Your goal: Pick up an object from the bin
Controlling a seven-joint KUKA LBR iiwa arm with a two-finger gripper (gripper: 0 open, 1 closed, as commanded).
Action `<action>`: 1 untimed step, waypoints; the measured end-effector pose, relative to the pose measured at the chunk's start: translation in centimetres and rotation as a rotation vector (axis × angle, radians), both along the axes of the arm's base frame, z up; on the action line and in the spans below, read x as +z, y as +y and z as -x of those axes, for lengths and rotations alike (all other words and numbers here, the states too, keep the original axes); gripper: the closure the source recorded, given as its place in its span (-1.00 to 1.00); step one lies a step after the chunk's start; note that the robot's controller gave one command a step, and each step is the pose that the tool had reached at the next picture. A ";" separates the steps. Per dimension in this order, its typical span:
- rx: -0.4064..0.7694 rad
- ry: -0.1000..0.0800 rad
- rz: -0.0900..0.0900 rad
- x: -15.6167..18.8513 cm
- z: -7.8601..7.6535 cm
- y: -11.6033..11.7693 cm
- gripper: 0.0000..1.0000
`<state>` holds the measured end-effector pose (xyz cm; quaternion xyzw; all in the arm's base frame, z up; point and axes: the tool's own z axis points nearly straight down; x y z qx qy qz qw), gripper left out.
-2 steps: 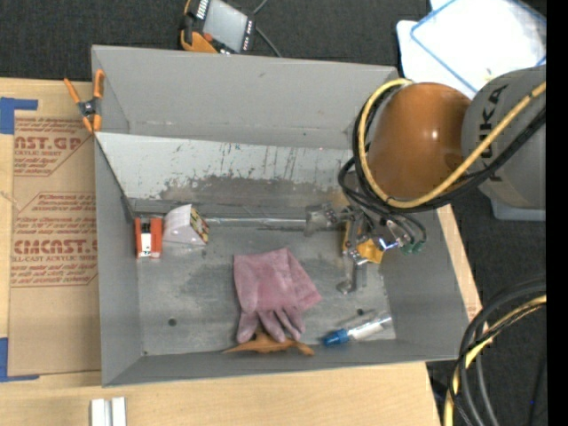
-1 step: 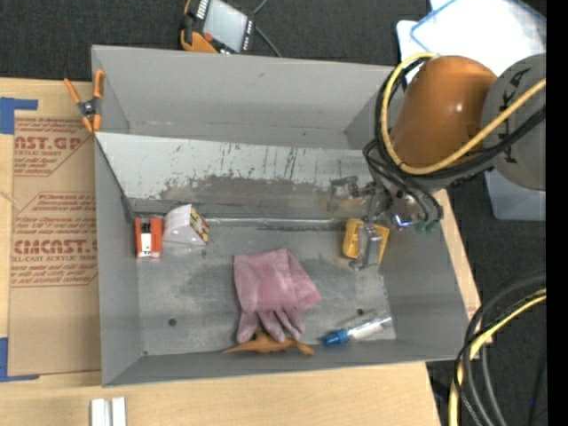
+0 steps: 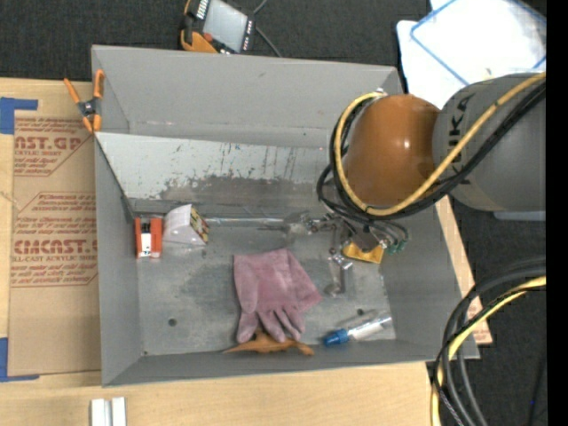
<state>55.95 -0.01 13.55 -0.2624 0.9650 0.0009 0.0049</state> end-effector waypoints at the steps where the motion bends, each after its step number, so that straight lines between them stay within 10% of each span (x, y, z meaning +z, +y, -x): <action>1: -0.342 -0.006 -0.003 -0.8 -0.4 -1.5 -1.00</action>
Offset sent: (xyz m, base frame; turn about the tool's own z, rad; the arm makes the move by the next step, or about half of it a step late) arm -0.0218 0.0377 -0.0644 -0.1480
